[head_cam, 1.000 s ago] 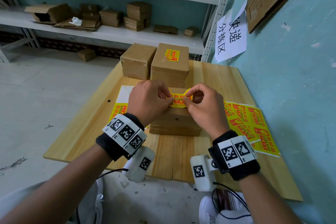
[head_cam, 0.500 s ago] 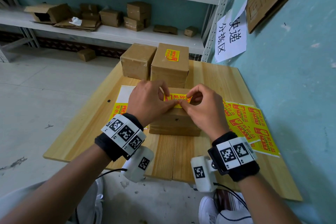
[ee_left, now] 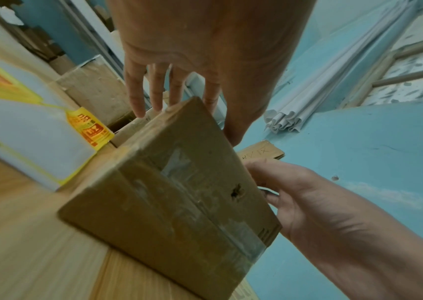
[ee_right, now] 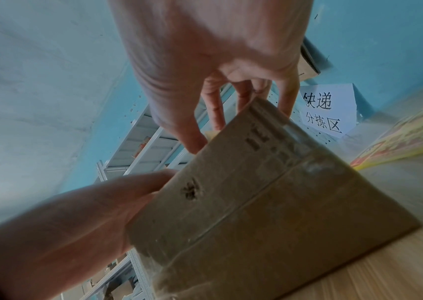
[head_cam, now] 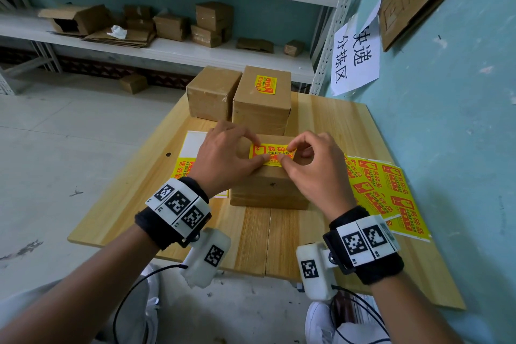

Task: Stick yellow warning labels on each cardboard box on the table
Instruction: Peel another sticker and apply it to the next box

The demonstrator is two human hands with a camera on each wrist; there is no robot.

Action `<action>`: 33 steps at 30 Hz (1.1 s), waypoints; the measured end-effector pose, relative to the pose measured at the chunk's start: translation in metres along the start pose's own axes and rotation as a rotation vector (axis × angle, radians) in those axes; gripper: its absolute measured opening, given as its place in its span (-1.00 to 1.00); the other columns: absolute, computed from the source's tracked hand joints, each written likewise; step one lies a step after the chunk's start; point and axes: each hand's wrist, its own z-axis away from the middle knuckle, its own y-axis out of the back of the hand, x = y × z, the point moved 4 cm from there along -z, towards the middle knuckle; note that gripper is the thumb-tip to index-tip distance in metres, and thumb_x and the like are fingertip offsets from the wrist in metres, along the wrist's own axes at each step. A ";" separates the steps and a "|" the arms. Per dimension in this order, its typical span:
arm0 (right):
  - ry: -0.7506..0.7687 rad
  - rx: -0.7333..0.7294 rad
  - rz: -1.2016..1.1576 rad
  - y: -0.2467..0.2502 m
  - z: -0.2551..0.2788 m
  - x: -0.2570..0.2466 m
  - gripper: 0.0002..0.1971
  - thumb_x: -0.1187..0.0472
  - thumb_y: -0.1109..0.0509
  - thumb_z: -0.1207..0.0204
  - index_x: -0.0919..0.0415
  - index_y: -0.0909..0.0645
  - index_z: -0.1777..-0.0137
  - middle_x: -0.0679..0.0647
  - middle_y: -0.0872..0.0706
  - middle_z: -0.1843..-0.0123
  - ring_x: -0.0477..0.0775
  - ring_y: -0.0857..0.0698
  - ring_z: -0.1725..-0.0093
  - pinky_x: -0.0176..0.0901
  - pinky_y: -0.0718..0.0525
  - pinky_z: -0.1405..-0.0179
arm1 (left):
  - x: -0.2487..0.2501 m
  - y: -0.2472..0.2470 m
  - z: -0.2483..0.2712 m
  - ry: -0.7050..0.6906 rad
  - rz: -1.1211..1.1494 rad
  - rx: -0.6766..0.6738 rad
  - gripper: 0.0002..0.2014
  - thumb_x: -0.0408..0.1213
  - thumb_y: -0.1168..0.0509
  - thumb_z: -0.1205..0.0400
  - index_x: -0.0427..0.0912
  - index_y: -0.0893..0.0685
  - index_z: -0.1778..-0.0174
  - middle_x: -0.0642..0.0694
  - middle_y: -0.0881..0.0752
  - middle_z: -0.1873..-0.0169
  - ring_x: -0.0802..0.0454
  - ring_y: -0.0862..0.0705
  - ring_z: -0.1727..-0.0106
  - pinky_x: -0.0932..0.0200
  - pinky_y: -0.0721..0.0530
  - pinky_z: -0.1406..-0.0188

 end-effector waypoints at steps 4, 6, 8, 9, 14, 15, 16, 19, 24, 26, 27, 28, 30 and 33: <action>-0.021 0.000 0.022 -0.002 0.001 0.007 -0.77 0.00 -0.57 -0.44 0.00 -0.65 -0.01 -0.03 -0.49 -0.10 -0.06 -0.54 -0.16 -0.57 -0.42 0.04 | 0.000 -0.004 0.005 0.008 0.063 -0.043 -0.62 0.02 -0.44 -0.53 0.03 -0.68 -0.25 -0.04 -0.54 -0.39 0.01 -0.51 -0.40 0.21 -0.44 -0.20; -0.025 -0.011 0.001 -0.004 0.002 0.010 -0.77 0.02 -0.56 -0.46 0.02 -0.64 -0.05 -0.05 -0.46 -0.15 -0.09 -0.46 -0.24 -0.70 -0.33 -0.02 | 0.001 -0.007 0.007 0.014 0.067 -0.058 -0.57 0.03 -0.41 -0.56 0.03 -0.64 -0.34 -0.05 -0.47 -0.49 0.00 -0.44 -0.50 0.22 -0.37 -0.26; -0.031 -0.011 -0.047 -0.007 0.004 0.011 -0.75 0.05 -0.55 -0.48 0.06 -0.63 -0.09 -0.07 -0.46 -0.18 -0.13 -0.43 -0.29 -0.80 -0.25 -0.05 | 0.001 -0.012 0.008 0.023 0.072 -0.057 -0.52 0.04 -0.39 -0.57 0.03 -0.59 -0.41 -0.05 -0.40 -0.56 0.00 -0.38 -0.56 0.21 -0.35 -0.31; -0.035 -0.008 -0.072 -0.009 0.005 0.011 -0.73 0.06 -0.54 -0.49 0.08 -0.62 -0.11 -0.07 -0.46 -0.20 -0.14 -0.43 -0.32 -0.82 -0.23 -0.07 | 0.002 -0.014 0.009 0.030 0.081 -0.053 -0.51 0.02 -0.38 -0.58 0.02 -0.57 -0.44 -0.05 -0.36 -0.59 0.00 -0.36 -0.58 0.20 -0.35 -0.33; -0.021 0.031 -0.155 -0.021 0.013 0.010 -0.52 0.05 -0.51 -0.54 0.11 -0.49 -0.40 0.02 -0.51 -0.41 -0.05 -0.47 -0.46 -0.47 -0.37 -0.32 | 0.004 -0.026 0.012 0.042 0.151 -0.022 -0.49 -0.06 -0.32 -0.65 0.06 -0.45 -0.55 -0.10 -0.23 -0.65 -0.05 -0.22 -0.65 0.12 -0.30 -0.45; -0.027 0.041 -0.167 -0.022 0.014 0.010 -0.48 0.06 -0.50 -0.55 0.10 -0.45 -0.46 0.03 -0.48 -0.48 -0.04 -0.44 -0.50 -0.34 -0.40 -0.39 | 0.003 -0.027 0.012 0.042 0.162 0.000 -0.48 -0.07 -0.31 -0.65 0.09 -0.42 -0.56 -0.10 -0.24 -0.65 -0.05 -0.22 -0.65 0.11 -0.31 -0.46; -0.038 0.048 -0.180 -0.023 0.015 0.010 -0.45 0.08 -0.49 -0.56 0.09 -0.41 -0.51 0.04 -0.45 -0.53 -0.03 -0.40 -0.55 -0.25 -0.41 -0.45 | 0.003 -0.028 0.013 0.041 0.180 0.023 -0.45 -0.08 -0.31 -0.65 0.10 -0.39 -0.58 -0.10 -0.25 -0.65 -0.03 -0.22 -0.66 0.09 -0.31 -0.47; -0.071 0.050 -0.235 -0.024 0.015 0.012 -0.39 0.16 -0.47 -0.58 0.10 -0.34 -0.58 0.05 -0.37 -0.63 -0.01 -0.32 -0.63 -0.16 -0.33 -0.57 | 0.001 -0.030 0.014 0.044 0.257 0.061 -0.40 -0.14 -0.31 -0.65 0.13 -0.30 -0.62 -0.08 -0.28 -0.64 -0.01 -0.22 -0.66 -0.07 -0.32 -0.57; -0.123 0.045 -0.310 -0.024 0.014 0.012 -0.40 0.25 -0.42 -0.60 0.11 -0.30 -0.61 0.01 -0.34 -0.66 -0.05 -0.28 -0.65 -0.27 -0.24 -0.56 | -0.001 -0.031 0.014 0.048 0.356 0.078 -0.40 -0.24 -0.31 -0.64 0.07 -0.31 -0.61 -0.06 -0.33 -0.62 0.00 -0.24 -0.65 -0.18 -0.32 -0.57; -0.162 0.027 -0.339 -0.024 0.014 0.012 -0.39 0.25 -0.40 -0.62 0.08 -0.27 -0.63 -0.01 -0.31 -0.68 -0.06 -0.26 -0.66 -0.24 -0.23 -0.56 | -0.001 -0.030 0.014 0.057 0.385 0.072 -0.40 -0.27 -0.31 -0.65 0.06 -0.30 -0.61 -0.05 -0.32 -0.63 0.01 -0.22 -0.66 -0.18 -0.29 -0.59; -0.179 0.020 -0.354 -0.024 0.015 0.012 -0.39 0.26 -0.39 -0.63 0.07 -0.25 -0.64 -0.02 -0.30 -0.69 -0.06 -0.25 -0.66 -0.23 -0.23 -0.56 | -0.001 -0.030 0.015 0.063 0.407 0.068 -0.41 -0.27 -0.31 -0.65 0.06 -0.30 -0.61 -0.05 -0.31 -0.63 0.00 -0.21 -0.66 -0.19 -0.28 -0.59; -0.192 0.015 -0.372 -0.024 0.014 0.012 -0.38 0.26 -0.38 -0.64 0.06 -0.24 -0.64 -0.02 -0.29 -0.69 -0.06 -0.25 -0.66 -0.22 -0.24 -0.56 | -0.002 -0.030 0.015 0.070 0.430 0.063 -0.41 -0.27 -0.30 -0.65 0.07 -0.30 -0.61 -0.05 -0.31 -0.63 -0.01 -0.21 -0.66 -0.22 -0.28 -0.59; -0.210 0.004 -0.412 -0.023 0.015 0.012 -0.38 0.29 -0.36 -0.65 0.04 -0.22 -0.65 -0.02 -0.28 -0.70 -0.07 -0.23 -0.66 -0.17 -0.24 -0.59 | -0.002 -0.029 0.015 0.084 0.475 0.047 -0.41 -0.24 -0.28 -0.63 0.11 -0.30 -0.60 -0.04 -0.29 -0.64 -0.02 -0.22 -0.66 -0.24 -0.28 -0.58; -0.220 -0.008 -0.477 -0.022 0.015 0.012 -0.38 0.36 -0.32 -0.66 0.02 -0.20 -0.65 -0.04 -0.25 -0.70 -0.23 -0.19 -0.60 -0.22 -0.20 -0.57 | -0.003 -0.029 0.016 0.110 0.523 0.026 -0.41 -0.24 -0.27 -0.62 0.14 -0.31 -0.59 -0.03 -0.26 -0.65 -0.03 -0.21 -0.66 -0.24 -0.26 -0.59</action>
